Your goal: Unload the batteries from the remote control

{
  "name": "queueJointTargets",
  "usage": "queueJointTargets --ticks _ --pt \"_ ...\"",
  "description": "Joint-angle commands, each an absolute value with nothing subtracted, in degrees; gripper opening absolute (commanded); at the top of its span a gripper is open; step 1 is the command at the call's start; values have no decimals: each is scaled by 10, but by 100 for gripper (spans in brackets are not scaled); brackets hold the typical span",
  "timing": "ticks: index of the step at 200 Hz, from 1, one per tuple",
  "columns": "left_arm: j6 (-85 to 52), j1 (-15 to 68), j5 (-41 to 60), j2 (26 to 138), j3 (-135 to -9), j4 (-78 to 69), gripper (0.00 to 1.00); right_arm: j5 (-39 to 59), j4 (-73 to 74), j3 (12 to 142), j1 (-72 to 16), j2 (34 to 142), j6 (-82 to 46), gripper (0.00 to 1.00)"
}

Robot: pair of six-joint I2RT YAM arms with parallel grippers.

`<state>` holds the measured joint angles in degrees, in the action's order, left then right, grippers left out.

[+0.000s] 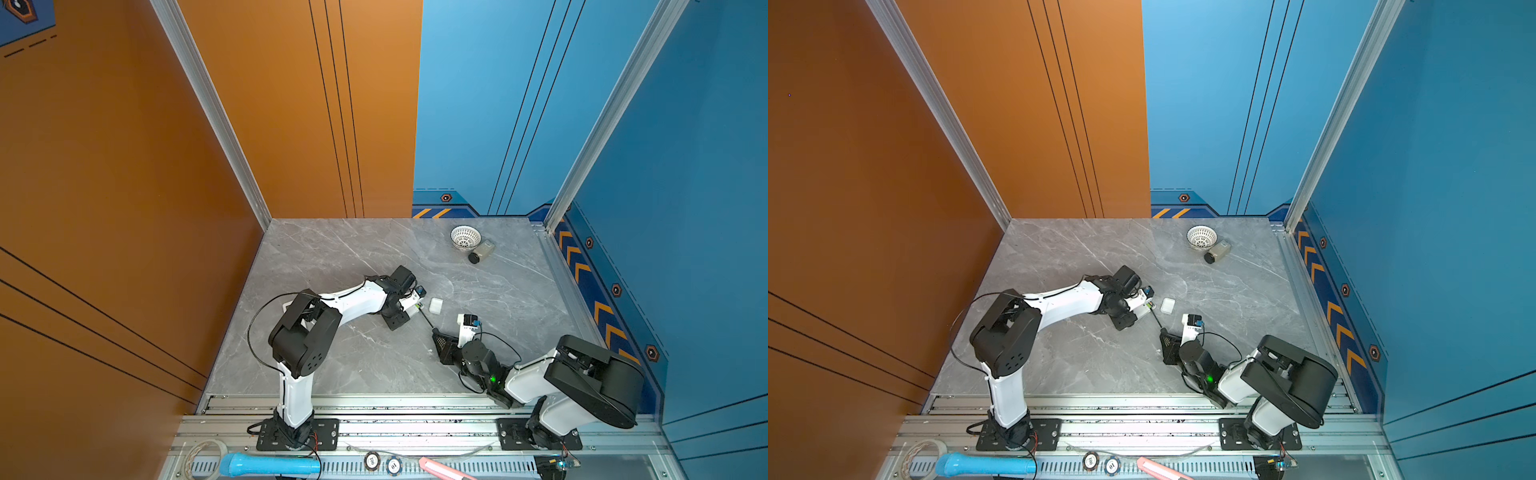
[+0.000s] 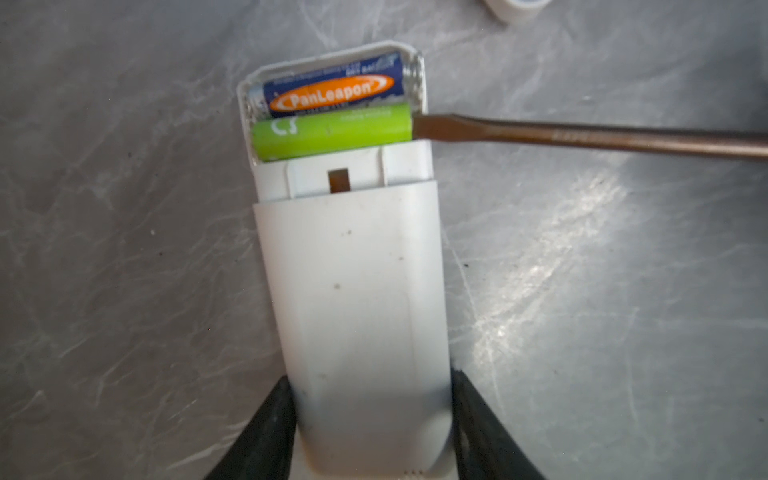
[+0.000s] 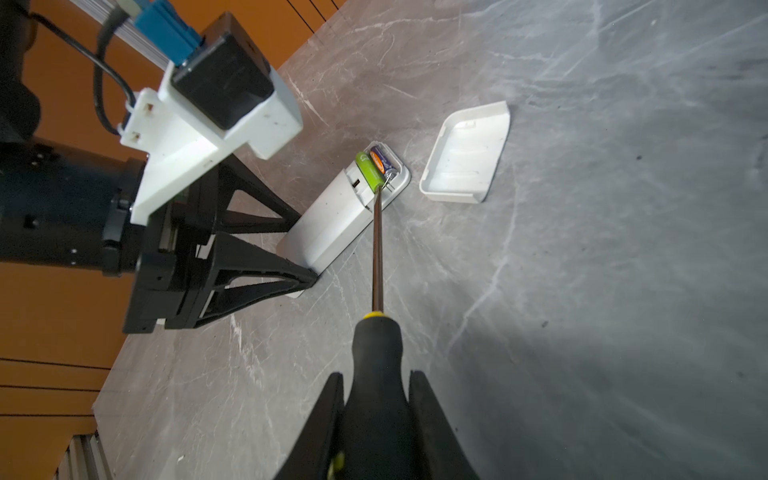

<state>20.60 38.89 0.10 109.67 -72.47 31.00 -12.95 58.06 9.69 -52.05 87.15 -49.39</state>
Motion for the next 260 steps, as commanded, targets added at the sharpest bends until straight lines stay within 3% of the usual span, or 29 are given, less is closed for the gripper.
queueJointTargets --ticks 1,62,111,144,260 --pt "294 446 259 1125 -713 370 0 -41 618 115 -518 855 -457 0" --pt "298 447 270 1126 -710 370 0 -14 638 123 -480 887 -464 0" --pt "299 449 301 1127 -705 370 0 -39 788 118 -477 965 -446 0" --pt "297 450 311 1131 -705 370 0 -30 812 148 -482 1003 -425 0" --pt "284 436 312 1148 -708 366 0 -15 813 183 -485 951 -352 0"
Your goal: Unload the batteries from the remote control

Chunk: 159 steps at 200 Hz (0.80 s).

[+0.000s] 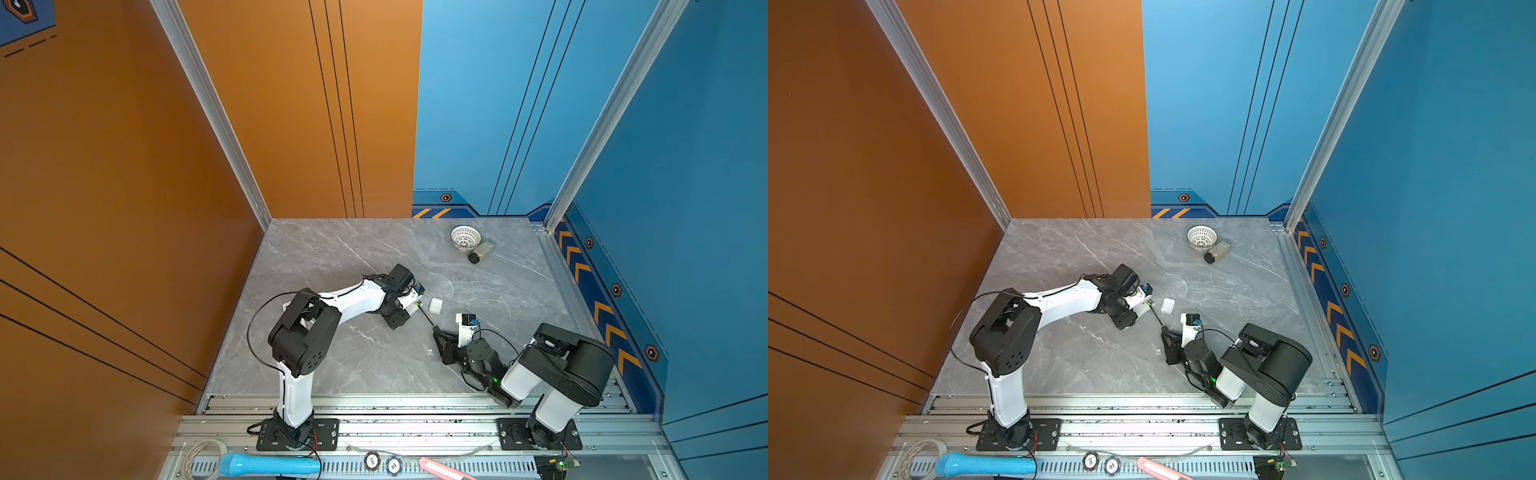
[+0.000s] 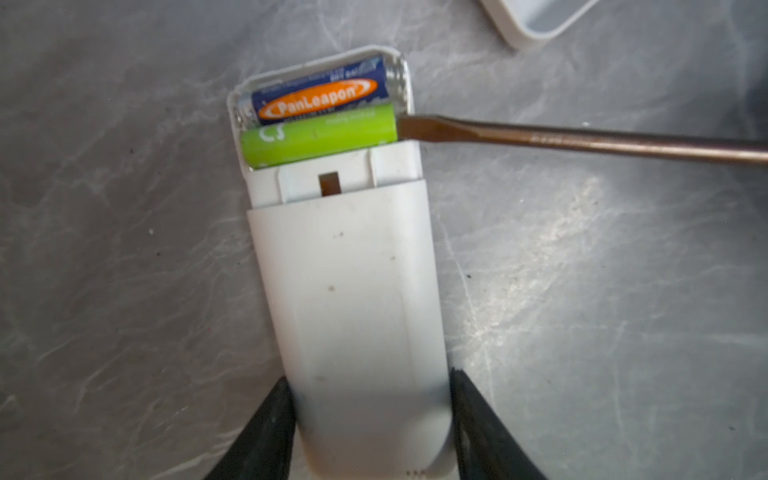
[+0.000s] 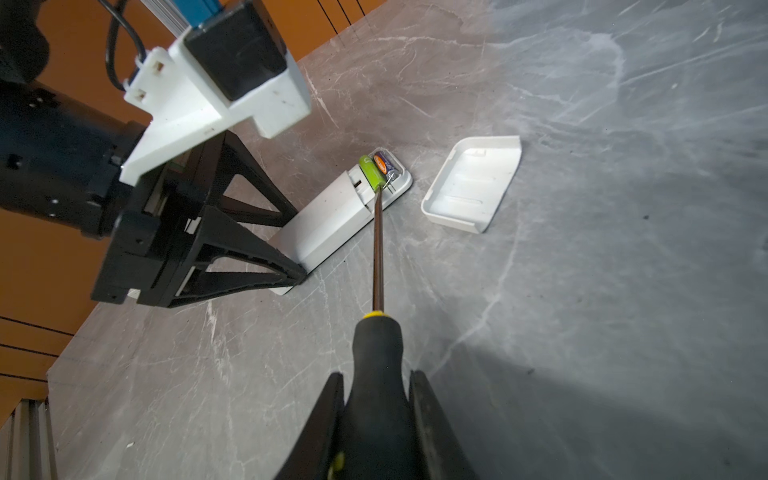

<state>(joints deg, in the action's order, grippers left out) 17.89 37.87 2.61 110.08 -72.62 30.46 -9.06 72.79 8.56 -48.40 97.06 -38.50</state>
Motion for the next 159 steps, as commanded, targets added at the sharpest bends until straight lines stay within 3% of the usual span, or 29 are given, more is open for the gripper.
queueJointTargets --ticks 1,104,159 --pt "283 436 312 1148 -708 366 0 -15 812 182 -485 951 -352 0" --pt "239 443 245 1182 -717 354 0 -7 812 167 -490 907 -351 0" --pt "224 435 222 1162 -710 336 0 -15 741 136 -486 872 -373 0"
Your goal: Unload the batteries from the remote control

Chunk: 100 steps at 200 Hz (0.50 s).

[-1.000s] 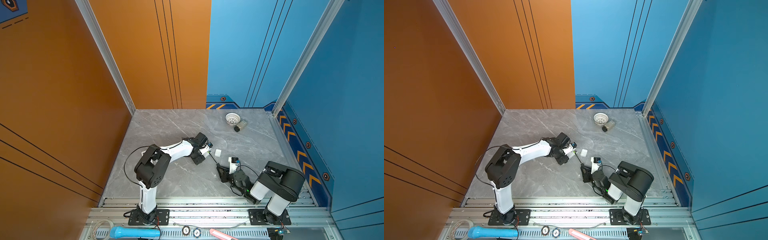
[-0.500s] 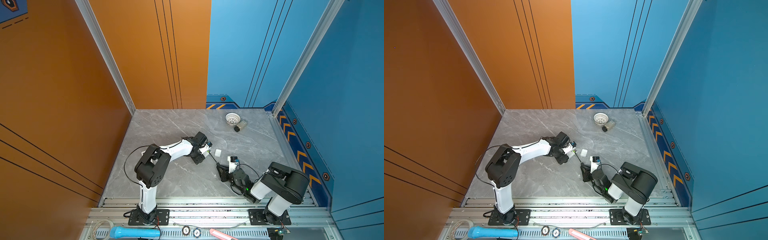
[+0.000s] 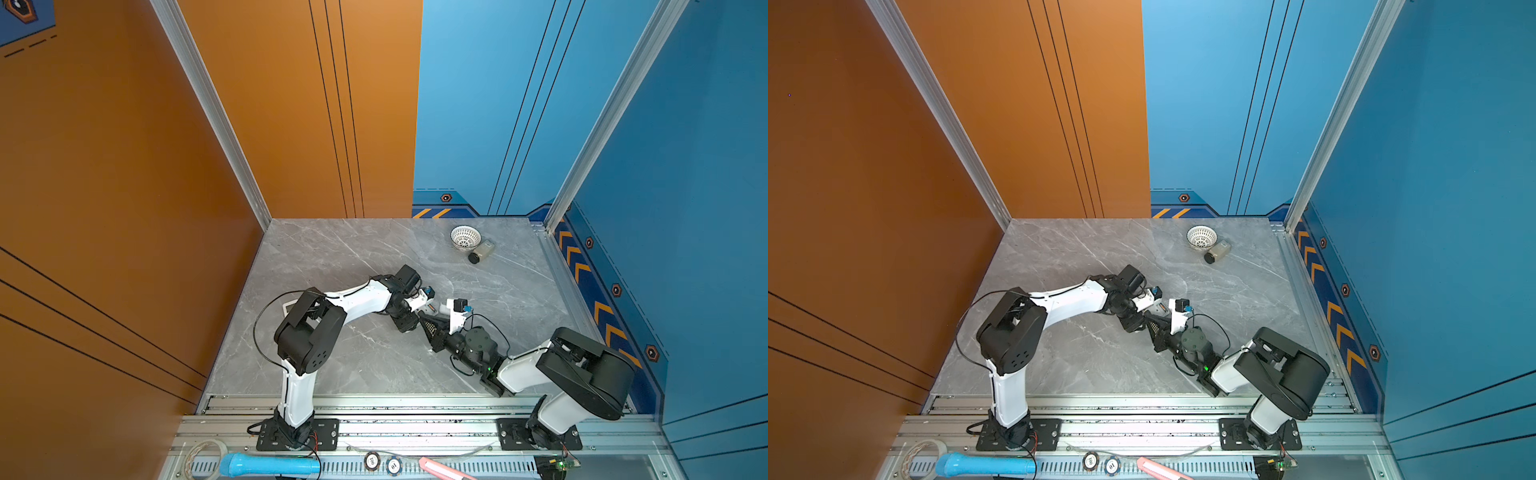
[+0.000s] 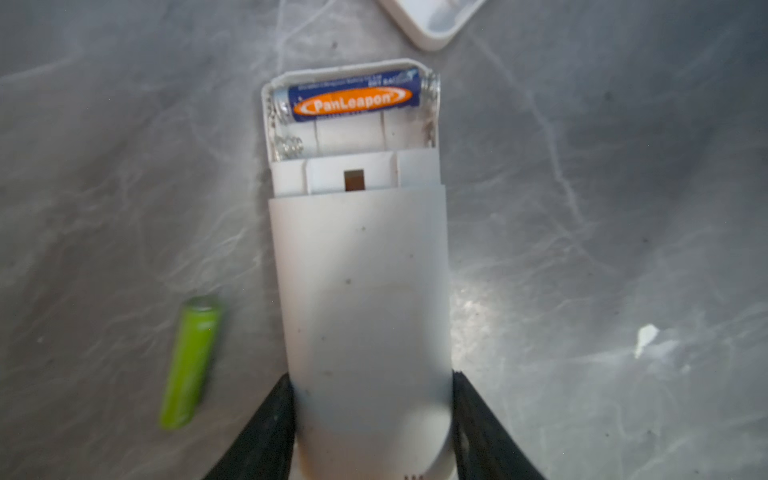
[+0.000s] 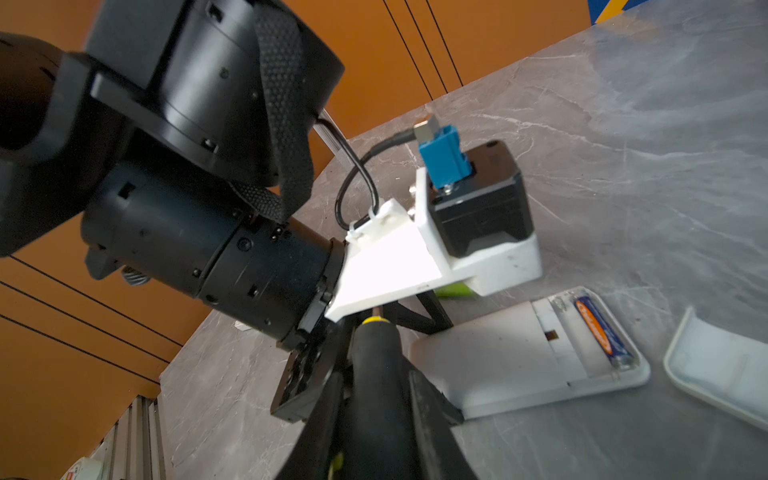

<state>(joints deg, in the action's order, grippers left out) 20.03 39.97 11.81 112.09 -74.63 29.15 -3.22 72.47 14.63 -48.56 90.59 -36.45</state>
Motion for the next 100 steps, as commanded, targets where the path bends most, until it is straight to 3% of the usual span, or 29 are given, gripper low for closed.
queueJointTargets --ticks 1,76,90,100 --pt "223 435 221 1162 -711 336 0 -16 737 135 -486 870 -374 0" --pt "220 433 182 1151 -719 331 0 -84 255 121 -465 590 -389 0" --pt "214 433 179 1148 -718 331 4 -99 179 113 -455 517 -398 0" --pt "207 433 172 1146 -717 331 13 -101 119 111 -443 469 -402 0"
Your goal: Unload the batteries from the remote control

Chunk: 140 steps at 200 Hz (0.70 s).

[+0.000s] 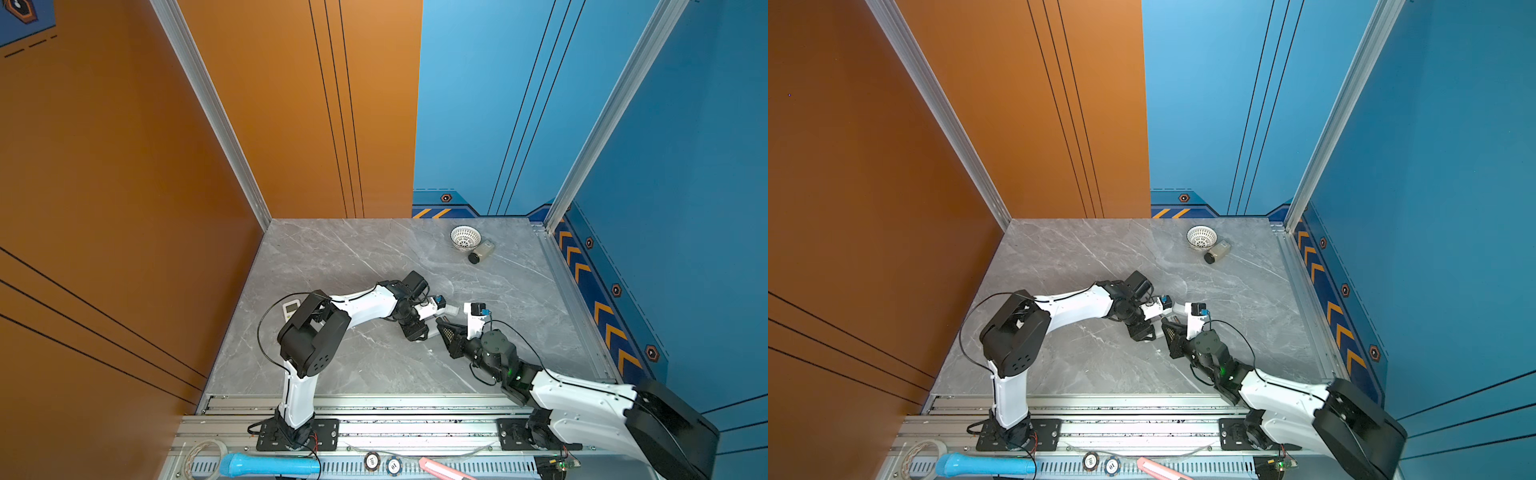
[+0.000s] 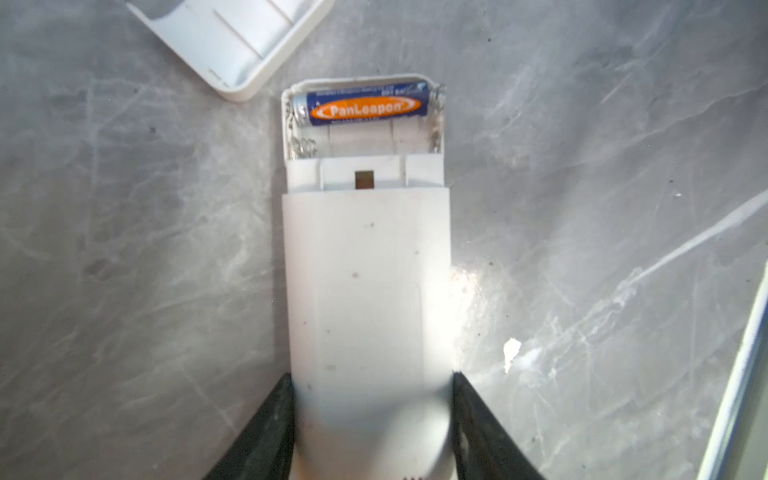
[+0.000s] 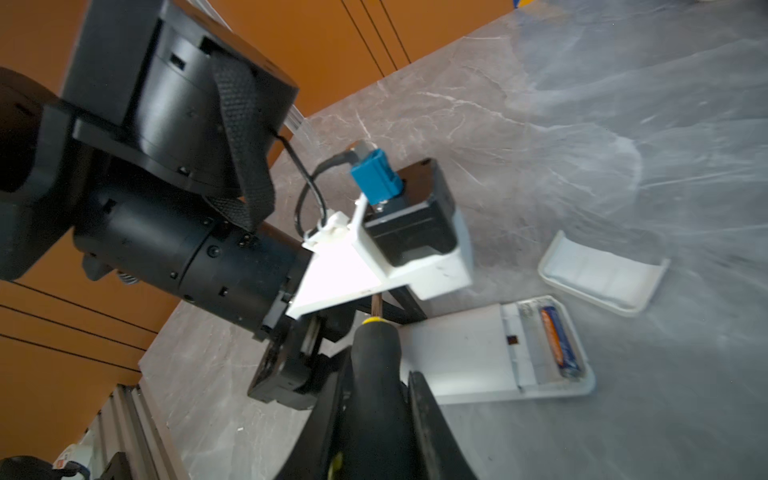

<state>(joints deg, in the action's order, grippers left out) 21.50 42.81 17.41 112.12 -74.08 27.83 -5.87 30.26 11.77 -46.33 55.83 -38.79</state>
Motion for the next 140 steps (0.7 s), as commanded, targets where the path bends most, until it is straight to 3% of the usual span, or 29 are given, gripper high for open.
queueJointTargets --ticks 1,20,42,49,64,70,140 --pt "206 432 172 1146 -717 331 14 -101 111 111 -442 464 -403 0" --pt "189 430 168 1133 -718 331 39 -94 13 114 -415 384 -411 0" --pt "169 431 173 1117 -719 332 60 -88 -70 125 -380 330 -424 0" --pt "164 431 176 1110 -720 332 76 -86 -93 132 -371 322 -425 0" --pt "145 429 190 1093 -719 331 85 -91 -136 150 -358 318 -431 0" --pt "137 427 202 1089 -720 332 95 -92 -149 158 -353 320 -435 0" --pt "42 393 234 1052 -723 325 99 -108 -225 289 -302 389 -446 0"
